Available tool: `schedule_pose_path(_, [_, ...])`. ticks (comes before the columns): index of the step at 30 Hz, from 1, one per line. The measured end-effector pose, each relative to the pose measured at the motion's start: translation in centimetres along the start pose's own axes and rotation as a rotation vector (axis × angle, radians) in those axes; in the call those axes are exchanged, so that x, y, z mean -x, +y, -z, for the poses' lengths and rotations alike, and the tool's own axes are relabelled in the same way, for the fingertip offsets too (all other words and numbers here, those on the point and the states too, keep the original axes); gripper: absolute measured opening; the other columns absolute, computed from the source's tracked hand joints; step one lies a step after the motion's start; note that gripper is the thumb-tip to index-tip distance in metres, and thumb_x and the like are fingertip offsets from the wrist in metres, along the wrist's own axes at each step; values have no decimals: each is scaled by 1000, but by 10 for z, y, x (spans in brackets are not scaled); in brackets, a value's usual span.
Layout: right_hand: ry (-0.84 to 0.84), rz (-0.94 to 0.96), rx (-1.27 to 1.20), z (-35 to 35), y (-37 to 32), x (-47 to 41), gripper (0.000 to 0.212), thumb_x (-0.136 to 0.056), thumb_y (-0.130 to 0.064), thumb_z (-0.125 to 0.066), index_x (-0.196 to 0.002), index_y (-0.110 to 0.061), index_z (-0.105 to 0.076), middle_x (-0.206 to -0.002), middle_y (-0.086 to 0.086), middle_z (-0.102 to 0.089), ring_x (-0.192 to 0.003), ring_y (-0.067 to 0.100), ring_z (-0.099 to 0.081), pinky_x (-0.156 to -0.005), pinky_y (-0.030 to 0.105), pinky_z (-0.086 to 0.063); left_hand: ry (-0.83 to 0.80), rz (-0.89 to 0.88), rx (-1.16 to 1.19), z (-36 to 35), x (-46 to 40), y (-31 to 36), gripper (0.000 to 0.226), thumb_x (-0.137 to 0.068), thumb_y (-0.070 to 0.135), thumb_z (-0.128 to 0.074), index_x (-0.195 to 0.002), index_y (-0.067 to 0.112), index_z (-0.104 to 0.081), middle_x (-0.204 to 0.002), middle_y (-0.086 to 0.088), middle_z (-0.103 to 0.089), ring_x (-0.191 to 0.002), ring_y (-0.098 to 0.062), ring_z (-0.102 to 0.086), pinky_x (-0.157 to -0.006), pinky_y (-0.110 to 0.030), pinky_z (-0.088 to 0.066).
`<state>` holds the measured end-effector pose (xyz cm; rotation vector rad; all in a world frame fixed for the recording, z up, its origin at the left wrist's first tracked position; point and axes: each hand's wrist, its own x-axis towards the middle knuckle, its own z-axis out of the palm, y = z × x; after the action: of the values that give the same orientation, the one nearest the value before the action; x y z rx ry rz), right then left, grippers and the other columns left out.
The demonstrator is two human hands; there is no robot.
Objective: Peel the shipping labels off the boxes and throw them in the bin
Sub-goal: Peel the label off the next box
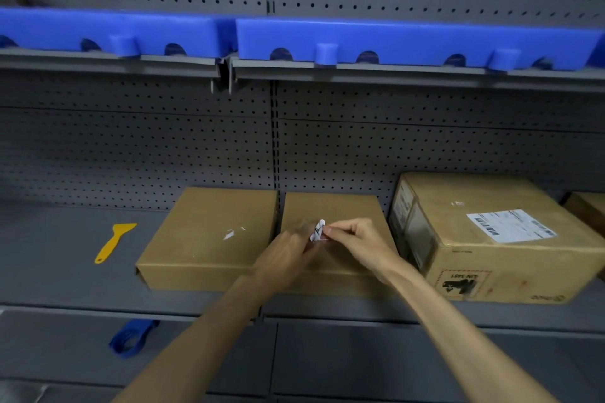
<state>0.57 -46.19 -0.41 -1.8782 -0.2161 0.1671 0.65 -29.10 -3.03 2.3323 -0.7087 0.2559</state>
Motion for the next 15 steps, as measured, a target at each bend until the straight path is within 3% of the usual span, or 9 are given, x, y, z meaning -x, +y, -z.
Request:
schedule_pose_path(4, [81, 33, 11, 3, 1, 1, 14, -90, -9, -64, -95, -6, -77, -89, 0, -77, -87, 3, -69, -85, 11, -45, -22, -43, -187, 3, -5, -3, 28, -100, 41, -43, -118, 23, -53, -100, 1, -54, -77, -15, -58, -66, -33, -52])
schedule_pose_path(7, [159, 5, 62, 13, 4, 3, 15, -91, -12, -63, -96, -5, -76, -85, 2, -76, -78, -12, -63, -73, -4, -37, 30, -64, -259, 10, -4, -11, 23, -101, 37, -43, -110, 21, -57, -96, 2, -39, -77, -12, -46, -65, -25, -44])
schedule_pose_path(10, [241, -40, 233, 28, 13, 2, 18, -93, -20, -62, -88, -14, -78, -76, 1, -76, -80, -5, -63, -69, -7, -33, 17, 10, -188, 15, 1, -23, 23, -103, 34, -39, -107, 17, -54, -95, 2, -37, -78, -11, -43, -69, -24, -41])
schedule_pose_path(12, [274, -47, 358, 33, 19, 0, 18, -93, -22, -62, -84, -16, -78, -74, -3, -74, -77, 2, -65, -72, 1, -42, 16, 103, -126, 16, 1, -28, 25, -103, 29, -40, -113, 10, -53, -96, 2, -37, -78, -11, -44, -72, -25, -42])
schedule_pose_path(15, [254, -34, 524, 34, 27, -2, 17, -93, -21, -61, -88, -16, -76, -89, -7, -72, -89, 6, -63, -88, 24, -47, 27, 145, -125, 16, 0, -30, 32, -101, 22, -47, -128, 5, -52, -102, 0, -42, -82, -12, -48, -75, -18, -37])
